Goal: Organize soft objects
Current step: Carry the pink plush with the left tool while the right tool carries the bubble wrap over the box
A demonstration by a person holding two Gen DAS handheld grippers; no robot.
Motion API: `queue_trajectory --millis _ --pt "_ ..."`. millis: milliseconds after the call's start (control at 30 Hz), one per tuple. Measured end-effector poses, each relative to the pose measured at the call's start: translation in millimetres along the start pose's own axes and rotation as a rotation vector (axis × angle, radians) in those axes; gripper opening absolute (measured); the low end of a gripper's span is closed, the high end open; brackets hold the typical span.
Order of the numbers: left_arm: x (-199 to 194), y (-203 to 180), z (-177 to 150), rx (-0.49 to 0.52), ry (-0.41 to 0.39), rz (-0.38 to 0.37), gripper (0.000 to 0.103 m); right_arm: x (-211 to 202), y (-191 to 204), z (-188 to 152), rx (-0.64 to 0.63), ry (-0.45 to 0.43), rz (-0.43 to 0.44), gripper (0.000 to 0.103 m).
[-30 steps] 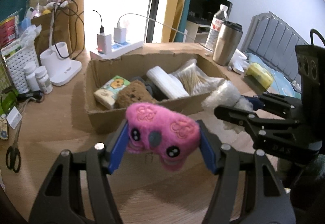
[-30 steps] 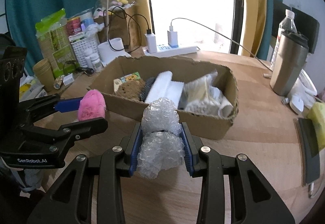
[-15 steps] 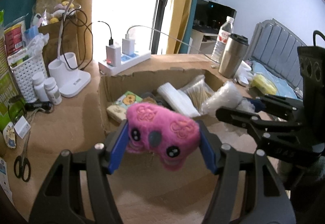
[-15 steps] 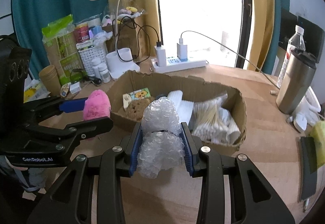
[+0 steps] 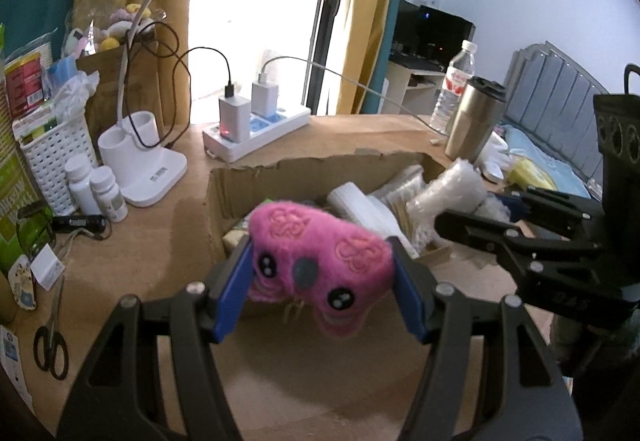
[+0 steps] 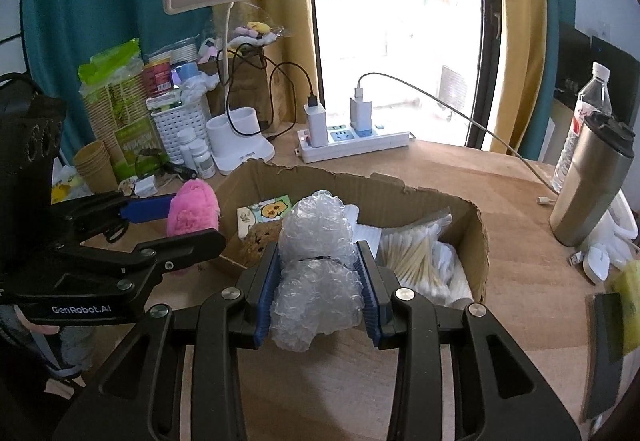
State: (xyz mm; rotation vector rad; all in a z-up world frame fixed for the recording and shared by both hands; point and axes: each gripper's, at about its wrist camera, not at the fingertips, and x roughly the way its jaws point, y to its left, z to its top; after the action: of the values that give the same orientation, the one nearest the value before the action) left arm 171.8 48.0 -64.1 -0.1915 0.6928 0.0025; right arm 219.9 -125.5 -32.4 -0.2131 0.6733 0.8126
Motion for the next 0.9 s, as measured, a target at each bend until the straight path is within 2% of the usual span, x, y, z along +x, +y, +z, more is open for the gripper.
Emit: queue_trajectory --millis 533,900 --pt "13 11 16 -0.040 -0.023 0.013 0.065 14 -11 10 0.004 0.006 0.007 0.038" --pt "10 11 28 -0.024 -0.060 0.015 0.066 21 -15 16 0.008 0.004 0.012 0.038"
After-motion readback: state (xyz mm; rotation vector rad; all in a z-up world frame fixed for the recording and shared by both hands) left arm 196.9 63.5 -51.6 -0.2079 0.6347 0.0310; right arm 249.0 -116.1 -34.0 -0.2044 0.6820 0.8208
